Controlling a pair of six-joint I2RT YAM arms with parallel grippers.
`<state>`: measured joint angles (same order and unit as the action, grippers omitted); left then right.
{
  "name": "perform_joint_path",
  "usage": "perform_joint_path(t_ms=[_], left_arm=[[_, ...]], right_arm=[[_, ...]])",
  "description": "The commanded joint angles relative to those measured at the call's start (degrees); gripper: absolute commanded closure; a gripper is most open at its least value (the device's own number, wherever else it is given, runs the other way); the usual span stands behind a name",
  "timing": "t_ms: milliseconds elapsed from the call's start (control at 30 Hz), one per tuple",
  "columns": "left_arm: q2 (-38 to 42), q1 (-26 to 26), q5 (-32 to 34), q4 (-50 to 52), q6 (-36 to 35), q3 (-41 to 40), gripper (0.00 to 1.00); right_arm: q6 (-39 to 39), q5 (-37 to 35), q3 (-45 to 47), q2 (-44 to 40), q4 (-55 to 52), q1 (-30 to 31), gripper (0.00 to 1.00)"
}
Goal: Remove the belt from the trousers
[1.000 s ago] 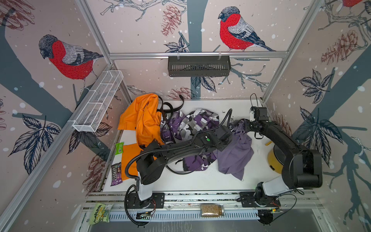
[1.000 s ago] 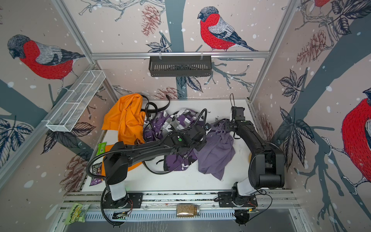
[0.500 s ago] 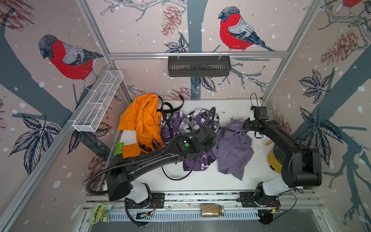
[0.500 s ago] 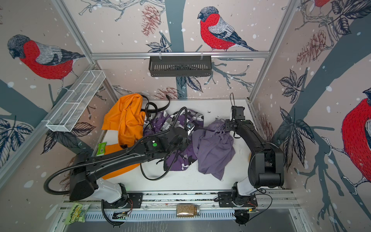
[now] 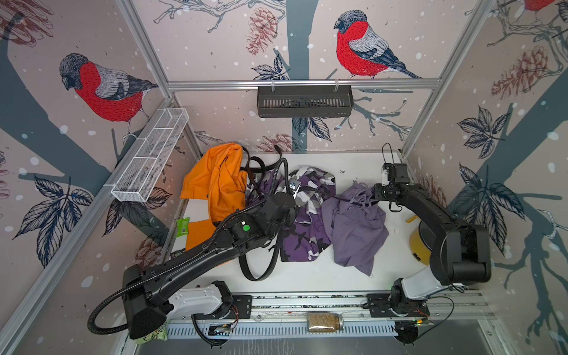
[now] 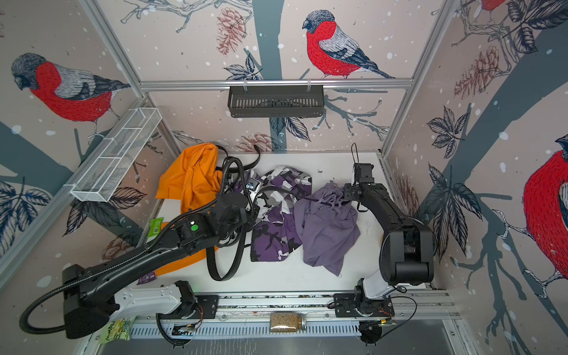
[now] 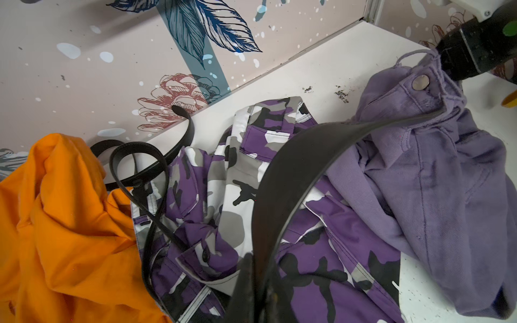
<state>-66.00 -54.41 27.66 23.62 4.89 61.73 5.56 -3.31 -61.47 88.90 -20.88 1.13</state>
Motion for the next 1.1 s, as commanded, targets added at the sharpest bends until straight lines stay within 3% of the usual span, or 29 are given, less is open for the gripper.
perform_joint_path(t_ms=[0, 400, 1067], left_arm=[[1.53, 0.80, 2.15, 0.41, -0.36, -0.04, 1.00], [8.45, 6.56, 0.69, 2.07, 0.01, -1.22, 1.00], [19.71, 12.40, 7.25, 4.45, -2.42, 0.46, 1.00]], right_arm=[[-0.82, -0.59, -0.22, 0.06, 0.10, 0.10, 0.65], [-1.00, -0.73, -0.23, 0.31, 0.06, 0.03, 0.65], [-1.26, -0.71, -0.40, 0.74, -0.42, -0.95, 0.65]])
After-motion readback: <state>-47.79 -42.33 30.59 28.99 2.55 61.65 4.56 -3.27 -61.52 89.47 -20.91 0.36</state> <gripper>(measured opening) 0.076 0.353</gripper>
